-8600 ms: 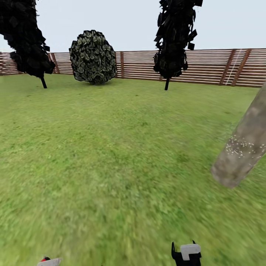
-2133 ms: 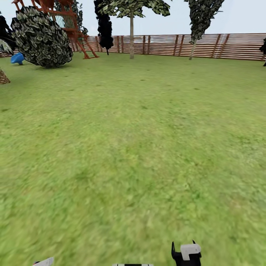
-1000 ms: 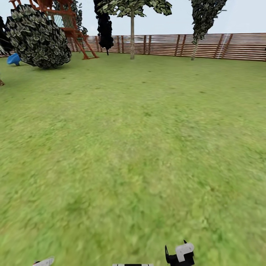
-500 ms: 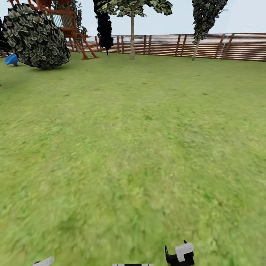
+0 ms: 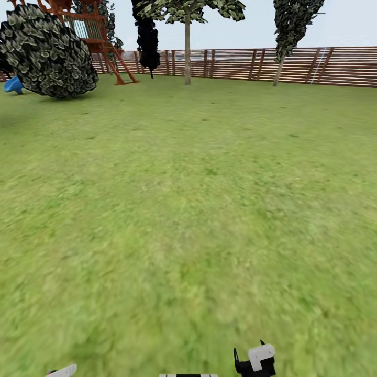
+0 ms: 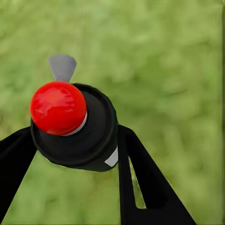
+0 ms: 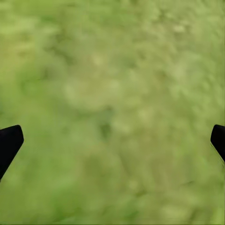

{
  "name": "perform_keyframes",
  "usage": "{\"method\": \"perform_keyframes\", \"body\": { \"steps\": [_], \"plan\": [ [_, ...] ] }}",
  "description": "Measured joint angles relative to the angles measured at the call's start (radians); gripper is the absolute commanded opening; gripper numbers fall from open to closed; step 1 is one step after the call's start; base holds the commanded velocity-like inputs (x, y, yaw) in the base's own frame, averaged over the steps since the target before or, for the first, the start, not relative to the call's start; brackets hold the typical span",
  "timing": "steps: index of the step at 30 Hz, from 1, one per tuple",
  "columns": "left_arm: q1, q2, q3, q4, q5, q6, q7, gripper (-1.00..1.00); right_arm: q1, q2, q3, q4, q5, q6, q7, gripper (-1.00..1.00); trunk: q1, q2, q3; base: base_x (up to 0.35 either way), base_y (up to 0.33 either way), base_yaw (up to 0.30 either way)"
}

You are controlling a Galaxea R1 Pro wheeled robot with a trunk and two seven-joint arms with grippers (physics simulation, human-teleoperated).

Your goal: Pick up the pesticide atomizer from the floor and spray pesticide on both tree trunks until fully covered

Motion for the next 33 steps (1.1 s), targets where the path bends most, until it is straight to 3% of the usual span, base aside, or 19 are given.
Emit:
{"method": "perform_keyframes", "body": {
  "steps": [33],
  "plan": [
    [0.000,0.009,0.004,-0.001,0.006,-0.003,-0.004,-1.00,0.000,0.000,0.000,0.000,0.000,0.000,0.000,1.00,0.000,0.000,0.000,0.340,0.000,0.000]
  ]
}}
